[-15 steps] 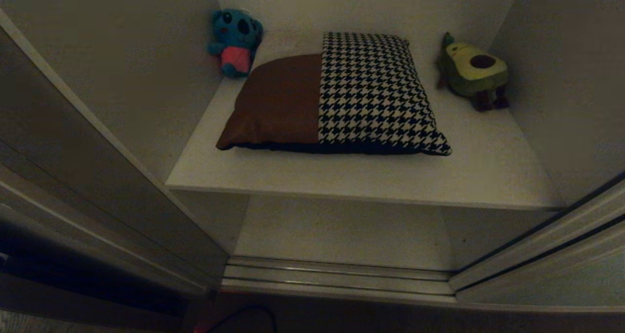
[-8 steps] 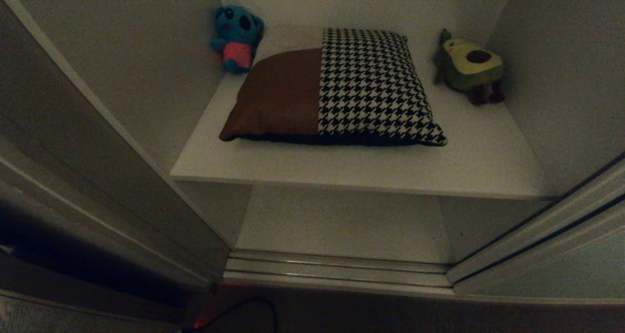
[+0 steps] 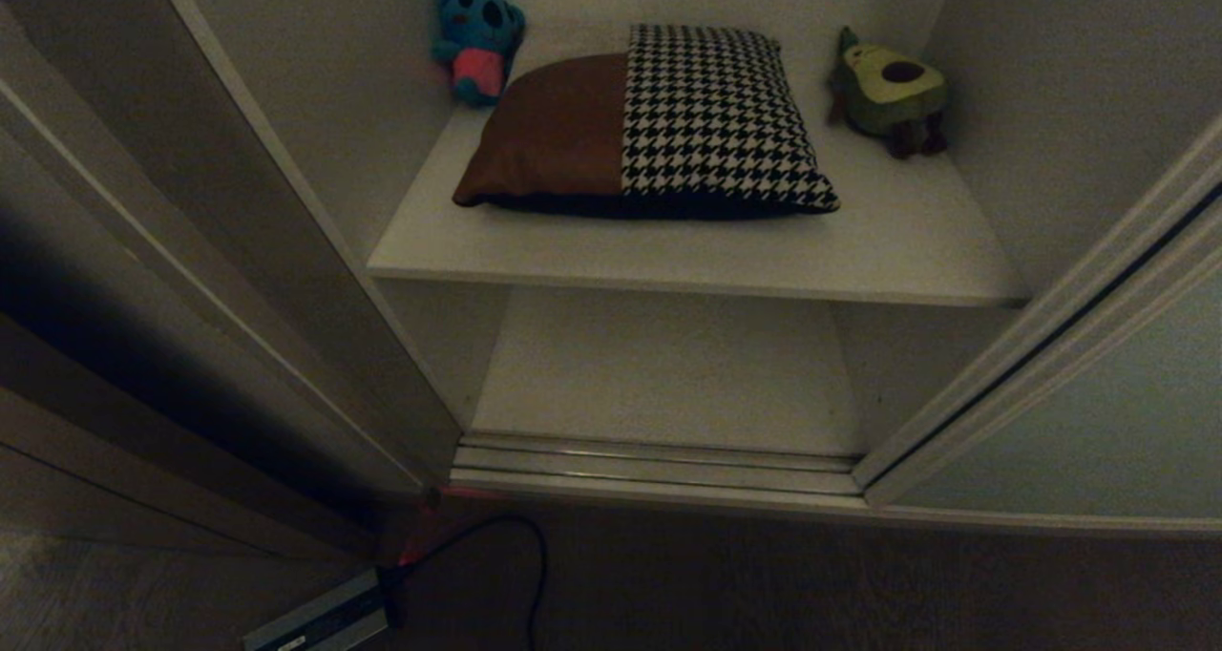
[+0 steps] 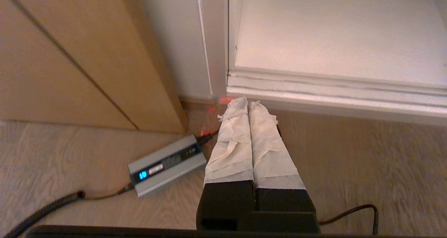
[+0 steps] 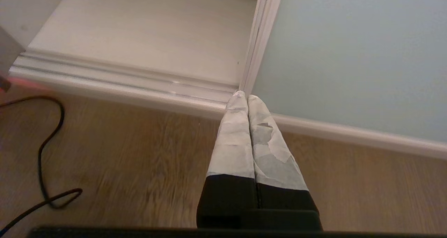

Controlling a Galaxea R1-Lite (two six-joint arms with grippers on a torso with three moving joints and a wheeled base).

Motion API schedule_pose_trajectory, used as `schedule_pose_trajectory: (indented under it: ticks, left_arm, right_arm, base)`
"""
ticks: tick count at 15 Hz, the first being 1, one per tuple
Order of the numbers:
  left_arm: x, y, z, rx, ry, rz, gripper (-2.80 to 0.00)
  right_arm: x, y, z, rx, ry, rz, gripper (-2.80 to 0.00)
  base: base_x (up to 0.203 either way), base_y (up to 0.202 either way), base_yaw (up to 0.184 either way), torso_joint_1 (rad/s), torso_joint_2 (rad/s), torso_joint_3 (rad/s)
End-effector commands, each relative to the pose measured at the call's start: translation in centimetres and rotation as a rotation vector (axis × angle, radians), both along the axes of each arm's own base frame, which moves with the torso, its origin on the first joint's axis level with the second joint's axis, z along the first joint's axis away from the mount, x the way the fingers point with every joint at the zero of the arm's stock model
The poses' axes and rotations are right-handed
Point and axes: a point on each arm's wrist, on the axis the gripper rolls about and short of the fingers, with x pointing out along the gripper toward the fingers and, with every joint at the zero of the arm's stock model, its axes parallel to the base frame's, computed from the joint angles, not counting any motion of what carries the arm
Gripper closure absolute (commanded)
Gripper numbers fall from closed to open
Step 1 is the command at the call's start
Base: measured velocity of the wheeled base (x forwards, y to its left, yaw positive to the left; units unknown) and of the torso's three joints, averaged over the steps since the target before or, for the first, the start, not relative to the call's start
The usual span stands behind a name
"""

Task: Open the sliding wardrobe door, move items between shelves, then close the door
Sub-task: Close the door

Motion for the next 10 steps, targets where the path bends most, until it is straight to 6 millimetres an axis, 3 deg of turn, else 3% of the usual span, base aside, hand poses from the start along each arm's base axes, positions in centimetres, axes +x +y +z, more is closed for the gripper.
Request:
schedule_pose_trajectory:
  ticks: [1, 10]
  left_arm:
    - [0.02, 0.00, 0.00, 0.001, 0.003, 0.001, 0.00]
    - [0.01, 0.00, 0.02, -0.004, 0.000, 0.000, 0.00]
  right_arm:
    - [0.03, 0.00, -0.08, -0.001, 0.004, 0.001, 0.00]
    - [0.02, 0.00, -0.09, -0.001, 0.003, 0.001, 0.00]
  base:
    - [-0.125, 0.000, 0.003, 0.002, 0.01, 0.007]
    - [0.000, 0.000, 0.000, 0.000, 0.00, 0.000]
